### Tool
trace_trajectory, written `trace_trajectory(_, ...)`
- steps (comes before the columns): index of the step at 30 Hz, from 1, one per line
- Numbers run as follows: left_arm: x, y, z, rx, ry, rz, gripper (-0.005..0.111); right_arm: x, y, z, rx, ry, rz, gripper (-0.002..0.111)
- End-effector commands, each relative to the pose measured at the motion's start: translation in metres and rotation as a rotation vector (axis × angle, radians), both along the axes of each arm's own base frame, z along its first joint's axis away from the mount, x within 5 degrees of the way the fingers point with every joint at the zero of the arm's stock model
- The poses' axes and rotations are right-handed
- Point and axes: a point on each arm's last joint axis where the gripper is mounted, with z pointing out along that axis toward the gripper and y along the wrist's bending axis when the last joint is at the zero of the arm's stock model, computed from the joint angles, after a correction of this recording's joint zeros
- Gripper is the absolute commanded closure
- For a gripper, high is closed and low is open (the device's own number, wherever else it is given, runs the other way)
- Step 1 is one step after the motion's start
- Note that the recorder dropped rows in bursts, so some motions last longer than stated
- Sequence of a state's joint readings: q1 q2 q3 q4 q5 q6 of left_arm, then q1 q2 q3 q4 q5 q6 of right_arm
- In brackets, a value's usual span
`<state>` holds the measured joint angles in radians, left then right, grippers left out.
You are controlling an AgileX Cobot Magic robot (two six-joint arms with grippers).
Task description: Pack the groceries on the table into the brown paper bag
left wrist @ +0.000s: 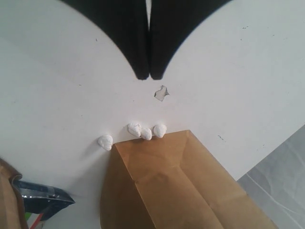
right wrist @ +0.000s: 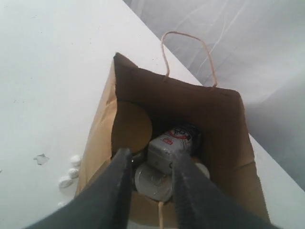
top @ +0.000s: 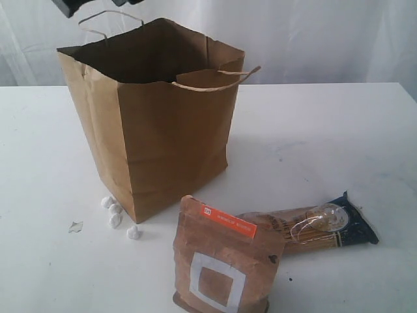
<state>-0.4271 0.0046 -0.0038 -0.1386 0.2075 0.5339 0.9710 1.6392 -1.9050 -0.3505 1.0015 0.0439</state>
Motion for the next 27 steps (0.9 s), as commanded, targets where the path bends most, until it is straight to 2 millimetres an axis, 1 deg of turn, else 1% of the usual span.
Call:
trace_trajectory(1, 0.000, 0.000, -0.001, -0.008, 0.005, -0.003, 0.107, -0.014, -0.017, -0.003, 0.051, -0.001, -0.030, 0.093)
trace_trajectory(5, 0.000, 0.000, -0.001, -0.008, 0.005, -0.003, 0.107, -0.026, -0.037, -0.013, 0.107, 0.005, -0.066, 0.094)
trace_trajectory(9, 0.000, 0.000, -0.001, -0.008, 0.005, -0.003, 0.107, -0.042, -0.060, -0.014, 0.163, -0.006, -0.076, 0.094)
trace_trajectory(14, 0.000, 0.000, -0.001, -0.008, 0.005, -0.003, 0.107, -0.060, -0.095, -0.020, 0.195, -0.021, -0.138, 0.094)
trace_trajectory(15, 0.000, 0.000, -0.001, -0.008, 0.005, -0.003, 0.107, -0.067, -0.107, -0.025, 0.208, -0.019, -0.161, 0.094)
trace_trajectory(16, 0.000, 0.000, -0.001, -0.008, 0.005, -0.003, 0.107, -0.071, -0.114, -0.029, 0.215, -0.013, -0.170, 0.094)
trace_trajectory(17, 0.000, 0.000, -0.001, -0.008, 0.005, -0.003, 0.107, -0.080, -0.127, -0.036, 0.221, -0.006, -0.174, 0.094)
trace_trajectory(18, 0.000, 0.000, -0.001, -0.008, 0.005, -0.003, 0.107, -0.085, -0.134, -0.041, 0.219, 0.006, -0.175, 0.094)
trace_trajectory(19, 0.000, 0.000, -0.001, -0.008, 0.005, -0.003, 0.107, -0.094, -0.146, -0.052, 0.203, 0.035, -0.187, 0.094)
trace_trajectory(21, 0.000, 0.000, -0.001, -0.008, 0.005, -0.003, 0.107, -0.107, -0.167, -0.067, 0.180, 0.103, -0.228, 0.094)
trace_trajectory(23, 0.000, 0.000, -0.001, -0.008, 0.005, -0.003, 0.107, -0.118, -0.185, -0.078, 0.142, 0.135, -0.269, 0.094)
trace_trajectory(25, 0.000, 0.000, -0.001, -0.008, 0.005, -0.003, 0.107, -0.126, -0.197, -0.088, 0.140, 0.141, -0.273, 0.094)
trace_trajectory(27, 0.000, 0.000, -0.001, -0.008, 0.005, -0.003, 0.107, -0.131, -0.201, -0.098, 0.159, 0.156, -0.255, 0.094)
